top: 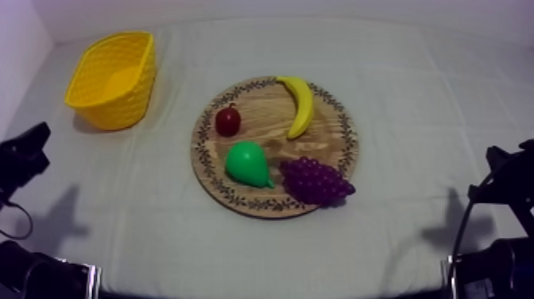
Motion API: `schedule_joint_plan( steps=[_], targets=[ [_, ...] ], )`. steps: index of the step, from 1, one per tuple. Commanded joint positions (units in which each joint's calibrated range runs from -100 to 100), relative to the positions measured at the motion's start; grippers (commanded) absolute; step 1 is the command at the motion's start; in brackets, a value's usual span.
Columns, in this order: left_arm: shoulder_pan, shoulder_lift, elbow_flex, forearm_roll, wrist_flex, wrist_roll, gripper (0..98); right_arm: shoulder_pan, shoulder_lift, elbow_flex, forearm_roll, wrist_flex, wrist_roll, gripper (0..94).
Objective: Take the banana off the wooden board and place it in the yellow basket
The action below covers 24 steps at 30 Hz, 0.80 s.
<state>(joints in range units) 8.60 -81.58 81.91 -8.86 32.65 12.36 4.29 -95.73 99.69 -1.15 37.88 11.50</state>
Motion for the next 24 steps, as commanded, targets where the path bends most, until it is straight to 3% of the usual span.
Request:
schedule_joint_plan(
  steps=[1,7,14,24],
  targets=[
    [2.13,9.34,-9.44,-0.94,0.02,1.23,0.1,0.00,-0.02,-0.03,0.01,0.02,0.00,0.3],
    [5.24,22.34,-23.88,-0.90,-0.06,0.40,0.1,0.00,-0.02,-0.03,0.01,0.02,0.00,0.3],
    [8.05,35.31,-38.50,1.86,1.67,-2.46,0.1,0.00,-0.02,-0.03,0.01,0.02,0.00,0.3],
    [13.34,48.94,-52.34,2.20,4.53,-0.65,0.2,0.00,-0.02,-0.03,0.01,0.02,0.00,0.3]
  ],
)
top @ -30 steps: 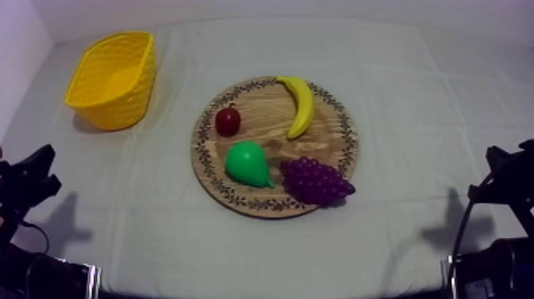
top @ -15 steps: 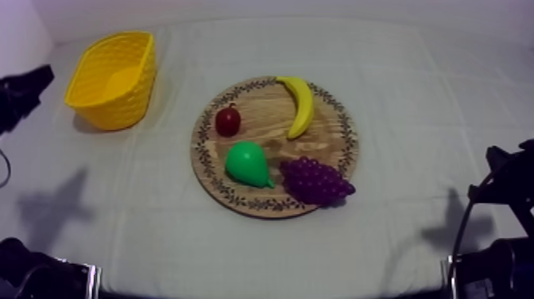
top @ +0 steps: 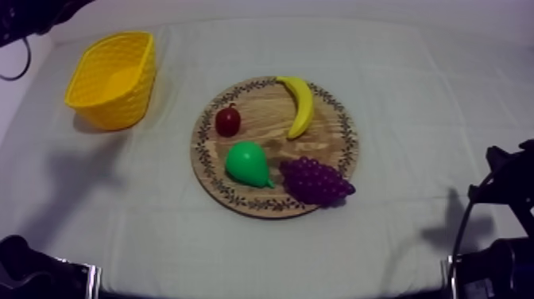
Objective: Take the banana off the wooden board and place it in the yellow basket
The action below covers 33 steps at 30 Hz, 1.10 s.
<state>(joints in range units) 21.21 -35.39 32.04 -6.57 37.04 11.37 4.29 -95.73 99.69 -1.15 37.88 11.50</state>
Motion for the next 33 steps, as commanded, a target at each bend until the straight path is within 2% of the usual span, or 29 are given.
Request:
schedule_joint_plan(
  steps=[1,11,23,29,33],
  targets=[
    [1.18,4.07,-3.54,-0.12,0.36,0.69,0.2,0.00,-0.02,-0.03,0.01,0.02,0.00,0.3],
    [3.29,16.97,-8.04,-0.17,-0.14,4.98,0.4,0.00,-0.02,-0.03,0.01,0.02,0.00,0.3],
    [6.13,28.43,-11.27,-0.09,-1.65,8.13,0.7,0.00,-0.02,-0.03,0.01,0.02,0.00,0.3],
    [6.75,34.08,-17.03,0.54,4.62,9.19,0.9,0.00,-0.02,-0.03,0.01,0.02,0.00,0.3],
    [6.93,37.53,-20.79,2.70,7.28,7.50,1.1,0.00,-0.02,-0.03,0.01,0.02,0.00,0.3]
  ],
)
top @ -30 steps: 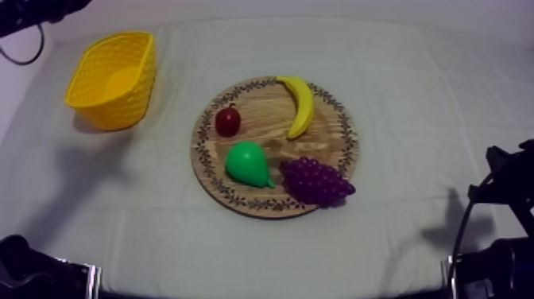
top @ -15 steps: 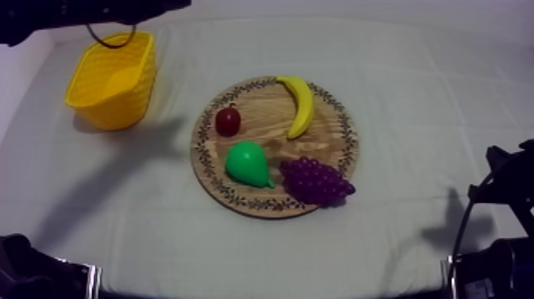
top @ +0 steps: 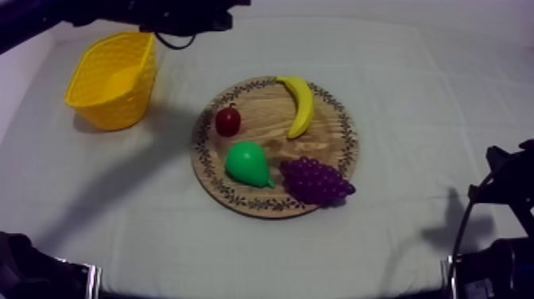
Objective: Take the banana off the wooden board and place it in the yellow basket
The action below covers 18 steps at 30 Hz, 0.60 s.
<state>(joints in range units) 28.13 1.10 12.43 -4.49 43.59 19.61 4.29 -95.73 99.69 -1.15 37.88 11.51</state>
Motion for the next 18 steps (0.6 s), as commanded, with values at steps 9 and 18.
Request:
schedule_joint_plan(
  steps=[9,18],
  targets=[
    [0.75,7.69,-6.05,4.04,5.15,-4.42,2.1,0.00,-0.02,-0.03,0.01,0.03,-0.01,0.3],
    [2.71,11.53,-10.31,4.74,8.31,-5.72,5.0,0.00,-0.02,-0.03,0.01,0.03,-0.01,0.3]
  ],
)
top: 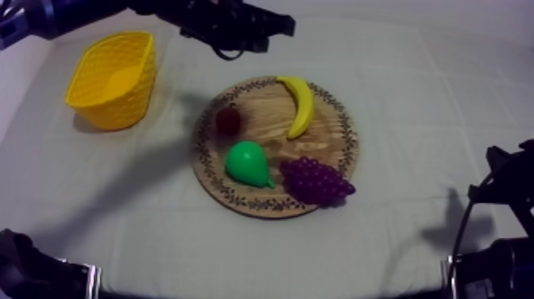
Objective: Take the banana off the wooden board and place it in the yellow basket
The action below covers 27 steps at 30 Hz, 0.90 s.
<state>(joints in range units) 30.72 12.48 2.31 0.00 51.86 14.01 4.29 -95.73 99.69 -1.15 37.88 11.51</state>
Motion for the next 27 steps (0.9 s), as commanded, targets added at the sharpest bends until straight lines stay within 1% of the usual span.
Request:
schedule_joint_plan(
  steps=[1,2,4,6,7,8,11,14,16,22,24,27],
  targets=[
    [0.28,0.38,-0.40,0.27,0.19,-0.14,8.6,0.00,-0.02,-0.03,0.01,0.03,-0.01,0.3],
    [0.39,0.59,-0.50,0.28,0.44,0.08,16.0,0.00,-0.02,-0.03,0.01,0.03,-0.01,0.3],
    [0.51,1.00,-0.57,0.24,0.78,0.43,38.3,0.00,-0.02,-0.03,0.01,0.03,-0.01,0.3],
    [0.82,1.27,-0.39,-0.34,0.60,0.91,57.3,0.00,-0.02,-0.03,0.01,0.03,-0.01,0.3],
    [1.05,1.34,-0.30,-0.80,0.44,1.20,64.0,0.00,-0.02,-0.03,0.01,0.03,-0.01,0.3],
    [1.33,1.34,-0.20,-1.34,0.33,1.58,68.6,0.00,-0.02,-0.03,0.01,0.03,-0.01,0.3],
    [2.10,1.35,-0.28,-2.47,0.41,2.16,78.2,0.00,-0.02,-0.03,0.01,0.03,-0.01,0.3],
    [2.39,1.54,-1.00,-2.69,1.49,2.33,83.3,0.00,-0.02,-0.03,0.01,0.03,-0.01,0.3],
    [2.47,1.82,-1.33,-2.75,1.88,2.26,84.2,0.00,-0.02,-0.03,0.01,0.03,-0.01,0.3],
    [2.42,2.75,-1.77,-2.60,2.14,2.59,78.1,0.00,-0.02,-0.03,0.01,0.03,-0.01,0.3],
    [2.15,3.40,-2.06,-1.70,2.22,2.05,76.6,0.00,-0.02,-0.03,0.01,0.03,-0.01,0.3],
    [1.45,5.24,-3.24,0.33,3.00,0.45,75.6,0.00,-0.02,-0.03,0.01,0.03,-0.01,0.3]
  ],
)
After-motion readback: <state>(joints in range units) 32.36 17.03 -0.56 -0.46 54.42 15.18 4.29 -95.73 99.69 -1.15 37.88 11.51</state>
